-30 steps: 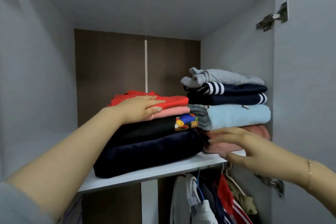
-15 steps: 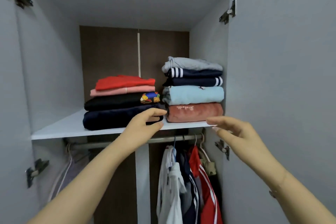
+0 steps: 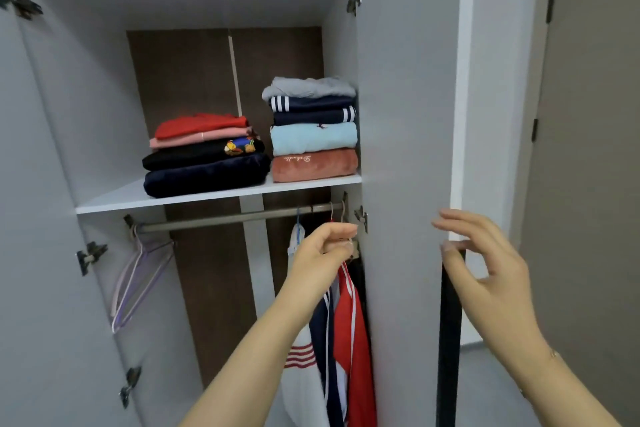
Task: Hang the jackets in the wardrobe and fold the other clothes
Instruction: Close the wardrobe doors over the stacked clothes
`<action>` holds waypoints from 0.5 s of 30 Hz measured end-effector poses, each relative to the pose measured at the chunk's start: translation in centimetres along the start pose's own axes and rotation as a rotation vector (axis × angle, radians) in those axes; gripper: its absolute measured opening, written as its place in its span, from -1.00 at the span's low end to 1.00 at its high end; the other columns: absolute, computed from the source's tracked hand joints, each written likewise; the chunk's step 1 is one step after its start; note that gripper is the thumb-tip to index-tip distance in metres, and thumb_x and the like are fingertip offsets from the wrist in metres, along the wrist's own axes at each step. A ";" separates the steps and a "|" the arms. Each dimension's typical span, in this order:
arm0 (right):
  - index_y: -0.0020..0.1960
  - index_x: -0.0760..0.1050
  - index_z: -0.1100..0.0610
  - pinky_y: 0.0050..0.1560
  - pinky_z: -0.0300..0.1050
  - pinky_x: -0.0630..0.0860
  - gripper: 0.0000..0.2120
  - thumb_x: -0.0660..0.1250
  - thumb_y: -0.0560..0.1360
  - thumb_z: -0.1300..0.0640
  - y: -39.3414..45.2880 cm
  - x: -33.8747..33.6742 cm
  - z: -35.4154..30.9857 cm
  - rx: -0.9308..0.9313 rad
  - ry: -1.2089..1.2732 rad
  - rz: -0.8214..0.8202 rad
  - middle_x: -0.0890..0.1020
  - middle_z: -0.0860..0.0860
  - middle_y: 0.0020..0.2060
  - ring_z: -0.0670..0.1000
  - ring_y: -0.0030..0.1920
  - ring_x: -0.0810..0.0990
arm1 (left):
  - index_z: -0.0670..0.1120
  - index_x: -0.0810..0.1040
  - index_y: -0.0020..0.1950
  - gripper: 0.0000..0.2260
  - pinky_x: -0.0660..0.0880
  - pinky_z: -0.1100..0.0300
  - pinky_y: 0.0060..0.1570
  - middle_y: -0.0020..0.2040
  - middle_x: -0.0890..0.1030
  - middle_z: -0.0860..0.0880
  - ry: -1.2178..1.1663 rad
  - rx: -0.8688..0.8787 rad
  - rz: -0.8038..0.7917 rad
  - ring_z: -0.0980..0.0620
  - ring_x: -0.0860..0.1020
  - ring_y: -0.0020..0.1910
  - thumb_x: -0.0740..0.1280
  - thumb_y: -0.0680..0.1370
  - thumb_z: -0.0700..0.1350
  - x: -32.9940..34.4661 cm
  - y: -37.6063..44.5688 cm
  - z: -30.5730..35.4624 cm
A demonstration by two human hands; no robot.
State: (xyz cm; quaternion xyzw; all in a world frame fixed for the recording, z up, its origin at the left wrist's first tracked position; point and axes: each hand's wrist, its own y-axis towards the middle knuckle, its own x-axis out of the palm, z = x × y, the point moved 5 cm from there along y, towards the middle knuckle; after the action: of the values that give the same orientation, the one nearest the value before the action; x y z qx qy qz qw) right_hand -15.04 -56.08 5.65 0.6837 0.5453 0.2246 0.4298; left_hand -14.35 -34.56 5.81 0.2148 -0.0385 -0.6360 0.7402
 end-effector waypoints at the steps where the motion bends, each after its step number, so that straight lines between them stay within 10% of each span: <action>1: 0.19 0.54 -0.02 0.27 -0.40 0.30 -0.66 0.31 0.53 0.33 -0.3 -0.7 0.7 0.016 -0.026 0.079 0.47 -0.19 0.27 -0.15 0.29 0.43 | -0.06 0.57 0.22 -0.73 0.48 0.32 0.20 0.15 0.62 0.08 -0.011 -0.018 -0.005 0.19 0.56 0.14 0.25 0.59 -0.31 0.5 -0.7 -0.4; 7: 0.56 0.00 -0.16 0.54 -0.09 0.02 -0.36 0.25 0.59 0.00 -2.5 2.6 6.0 0.449 0.197 -0.006 0.07 -0.30 0.51 -0.31 0.48 0.04 | 0.04 0.58 0.18 -0.74 0.51 0.36 0.09 0.07 0.65 0.16 -0.086 -0.118 -0.047 0.28 0.59 0.07 0.28 0.59 -0.26 -0.8 -4.7 -4.0; 15: 0.57 0.05 0.07 0.52 0.11 0.13 -0.39 0.25 0.61 0.04 -2.2 5.6 7.1 0.426 -0.020 0.202 0.20 -0.02 0.51 -0.01 0.52 0.15 | 0.14 0.59 0.10 -0.76 0.52 0.36 -0.06 0.00 0.66 0.27 -0.059 -0.231 0.063 0.30 0.60 0.00 0.29 0.60 -0.20 -8.7 -8.9 -8.9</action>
State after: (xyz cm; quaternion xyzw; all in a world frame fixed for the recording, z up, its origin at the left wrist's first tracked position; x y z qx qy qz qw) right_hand -9.07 -53.16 -0.83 0.8122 0.5050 0.1397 0.2566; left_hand -21.25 -24.73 -3.66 0.1079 0.0067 -0.6187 0.7782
